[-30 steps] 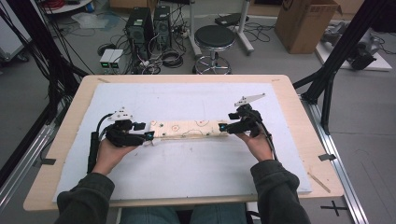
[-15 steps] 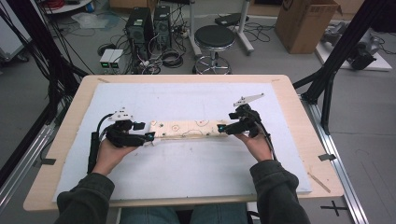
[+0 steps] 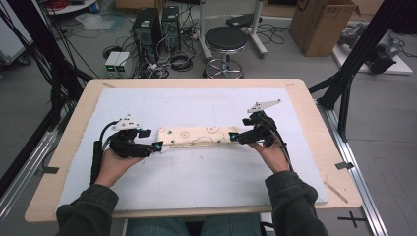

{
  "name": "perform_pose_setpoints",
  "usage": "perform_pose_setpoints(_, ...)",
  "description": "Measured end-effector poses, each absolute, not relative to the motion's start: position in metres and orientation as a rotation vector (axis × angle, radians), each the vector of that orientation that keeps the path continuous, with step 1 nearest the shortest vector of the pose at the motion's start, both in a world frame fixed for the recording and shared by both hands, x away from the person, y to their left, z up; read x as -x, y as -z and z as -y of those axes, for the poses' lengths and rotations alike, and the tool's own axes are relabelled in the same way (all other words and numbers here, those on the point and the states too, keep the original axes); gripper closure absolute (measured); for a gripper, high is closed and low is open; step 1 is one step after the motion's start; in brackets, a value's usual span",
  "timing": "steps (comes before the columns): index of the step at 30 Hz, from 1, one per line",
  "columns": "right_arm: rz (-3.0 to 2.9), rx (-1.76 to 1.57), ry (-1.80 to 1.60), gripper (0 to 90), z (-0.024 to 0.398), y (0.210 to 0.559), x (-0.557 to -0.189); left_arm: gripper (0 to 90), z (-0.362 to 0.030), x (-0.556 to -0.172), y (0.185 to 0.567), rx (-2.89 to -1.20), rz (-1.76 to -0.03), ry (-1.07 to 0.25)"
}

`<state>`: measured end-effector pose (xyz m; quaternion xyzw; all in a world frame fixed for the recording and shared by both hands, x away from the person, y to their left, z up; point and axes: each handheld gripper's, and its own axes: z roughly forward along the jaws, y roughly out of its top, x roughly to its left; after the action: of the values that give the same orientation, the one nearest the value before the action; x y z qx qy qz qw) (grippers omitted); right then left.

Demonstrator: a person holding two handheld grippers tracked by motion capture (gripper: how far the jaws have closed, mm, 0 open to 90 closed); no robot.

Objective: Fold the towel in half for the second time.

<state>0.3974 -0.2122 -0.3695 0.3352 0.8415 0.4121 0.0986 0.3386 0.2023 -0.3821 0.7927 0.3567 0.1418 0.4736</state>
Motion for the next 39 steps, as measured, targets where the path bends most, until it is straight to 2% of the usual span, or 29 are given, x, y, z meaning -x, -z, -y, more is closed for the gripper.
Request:
perform_pose_setpoints(20, -2.451, -0.965, -1.262, 12.5, 0.224, 0.358, -0.380, 27.6, -0.220, -0.319, 0.372, -1.902, -0.877, -0.379)
perform_pose_setpoints(39, -2.418, -1.006, -1.282, 12.5, 0.248, 0.373, -0.363, 26.8, -0.235, -0.302, 0.376, -1.886, -0.898, -0.410)
